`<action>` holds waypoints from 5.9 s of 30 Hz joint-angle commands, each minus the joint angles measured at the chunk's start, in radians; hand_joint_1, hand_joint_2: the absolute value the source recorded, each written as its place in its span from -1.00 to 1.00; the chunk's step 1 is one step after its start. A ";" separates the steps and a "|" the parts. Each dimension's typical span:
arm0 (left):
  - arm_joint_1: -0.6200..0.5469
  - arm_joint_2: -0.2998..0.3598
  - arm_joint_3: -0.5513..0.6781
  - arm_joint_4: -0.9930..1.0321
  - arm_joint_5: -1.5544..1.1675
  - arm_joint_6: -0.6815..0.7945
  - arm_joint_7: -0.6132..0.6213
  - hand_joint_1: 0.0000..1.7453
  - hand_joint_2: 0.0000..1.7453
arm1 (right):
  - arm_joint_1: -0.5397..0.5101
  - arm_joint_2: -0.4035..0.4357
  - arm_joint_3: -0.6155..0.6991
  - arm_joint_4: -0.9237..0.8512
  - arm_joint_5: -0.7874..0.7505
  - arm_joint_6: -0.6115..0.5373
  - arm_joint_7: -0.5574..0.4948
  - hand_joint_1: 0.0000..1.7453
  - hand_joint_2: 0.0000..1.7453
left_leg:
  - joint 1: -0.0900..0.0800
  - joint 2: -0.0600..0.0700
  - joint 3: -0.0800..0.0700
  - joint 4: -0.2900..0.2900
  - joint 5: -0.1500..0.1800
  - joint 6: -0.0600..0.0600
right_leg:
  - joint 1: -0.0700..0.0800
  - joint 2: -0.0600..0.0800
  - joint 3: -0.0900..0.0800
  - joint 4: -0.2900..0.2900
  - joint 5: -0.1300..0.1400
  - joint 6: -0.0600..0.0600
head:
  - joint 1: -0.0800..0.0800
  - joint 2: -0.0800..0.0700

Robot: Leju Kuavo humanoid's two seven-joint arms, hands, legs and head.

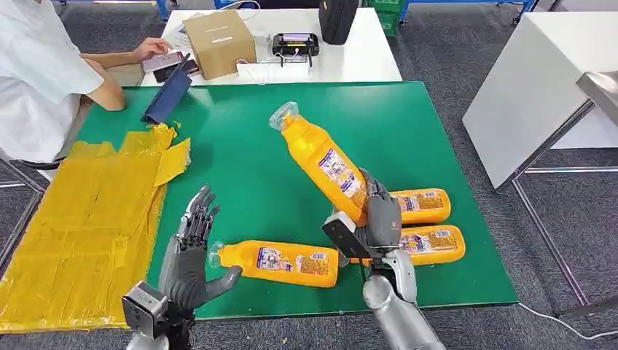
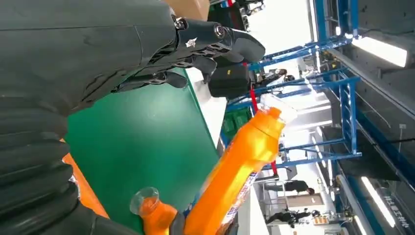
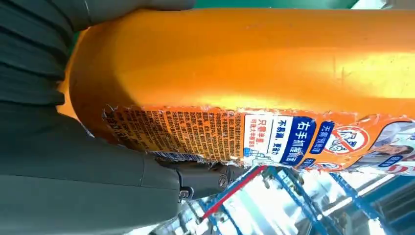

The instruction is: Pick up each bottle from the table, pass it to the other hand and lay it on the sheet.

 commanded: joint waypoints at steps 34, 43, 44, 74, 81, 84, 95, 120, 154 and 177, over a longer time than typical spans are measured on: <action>-0.109 0.038 0.038 0.022 0.359 -0.130 0.085 -1.00 1.00 | -0.037 0.005 0.660 0.196 0.051 -0.031 -0.116 1.00 1.00 | 0.003 -0.003 0.005 -0.001 -0.001 -0.002 | 0.001 0.005 0.004 -0.001 -0.002 -0.003 | 0.000 0.000; -0.098 0.016 0.047 -0.010 0.385 -0.087 0.058 1.00 1.00 | -0.036 0.001 0.664 0.198 0.030 -0.016 -0.114 1.00 1.00 | 0.003 -0.004 0.003 0.000 -0.001 -0.001 | 0.002 0.002 0.003 -0.001 -0.002 -0.002 | 0.000 0.000; -0.097 0.015 0.046 -0.010 0.386 -0.085 0.056 1.00 1.00 | -0.035 -0.001 0.664 0.195 0.030 -0.016 -0.114 1.00 1.00 | 0.003 -0.003 0.003 -0.001 -0.001 -0.001 | 0.002 0.001 0.003 -0.001 -0.002 -0.002 | 0.000 0.000; -0.500 0.192 -0.213 0.467 -1.383 0.442 0.794 1.00 1.00 | 0.210 -0.092 0.343 -0.542 -0.158 0.158 -0.084 -1.00 1.00 | 0.001 -0.003 -0.001 -0.001 0.003 -0.001 | 0.001 0.001 -0.002 0.000 0.002 -0.004 | 0.000 0.000; -0.500 0.192 -0.213 0.467 -1.383 0.442 0.794 1.00 1.00 | 0.210 -0.092 0.343 -0.542 -0.158 0.158 -0.084 -1.00 1.00 | 0.003 -0.001 0.000 0.001 0.002 -0.002 | 0.002 0.004 -0.001 0.001 0.001 -0.003 | 0.000 0.000; -0.614 0.300 -0.452 0.560 -1.383 0.250 1.036 1.00 1.00 | 0.192 -0.082 0.346 -0.523 -0.069 0.125 -0.058 -1.00 1.00 | 0.003 -0.001 -0.003 0.000 0.004 -0.002 | 0.002 0.002 -0.004 0.001 0.003 -0.003 | 0.000 0.000; -0.773 0.205 -0.338 1.135 -1.383 0.157 1.102 1.00 1.00 | 0.150 -0.077 0.350 -0.483 0.016 0.120 0.007 -1.00 1.00 | 0.004 0.000 -0.002 0.000 0.005 -0.003 | 0.003 0.006 -0.003 0.001 0.005 -0.005 | 0.000 0.000; -0.726 0.127 -0.045 1.213 -1.317 0.136 0.952 -1.00 1.00 | 0.062 -0.108 0.393 -0.318 0.177 0.283 0.182 -1.00 1.00 | 0.003 0.001 -0.003 -0.001 0.007 -0.003 | 0.002 0.005 -0.004 0.001 0.006 -0.005 | 0.000 0.000; -0.290 0.029 0.082 0.117 -0.010 -0.057 0.079 -1.00 1.00 | -0.165 -0.014 0.398 0.508 0.366 0.288 0.368 -1.00 1.00 | 0.003 0.002 -0.005 -0.001 0.010 -0.002 | 0.003 0.005 -0.008 0.001 0.010 -0.007 | 0.000 0.000; -0.319 0.005 0.020 0.173 0.056 -0.068 0.052 -1.00 1.00 | -0.325 0.054 0.488 0.664 0.416 0.529 0.399 1.00 1.00 | 0.003 0.002 0.002 -0.001 0.013 -0.003 | 0.003 0.004 -0.013 0.001 0.013 -0.008 | 0.000 0.000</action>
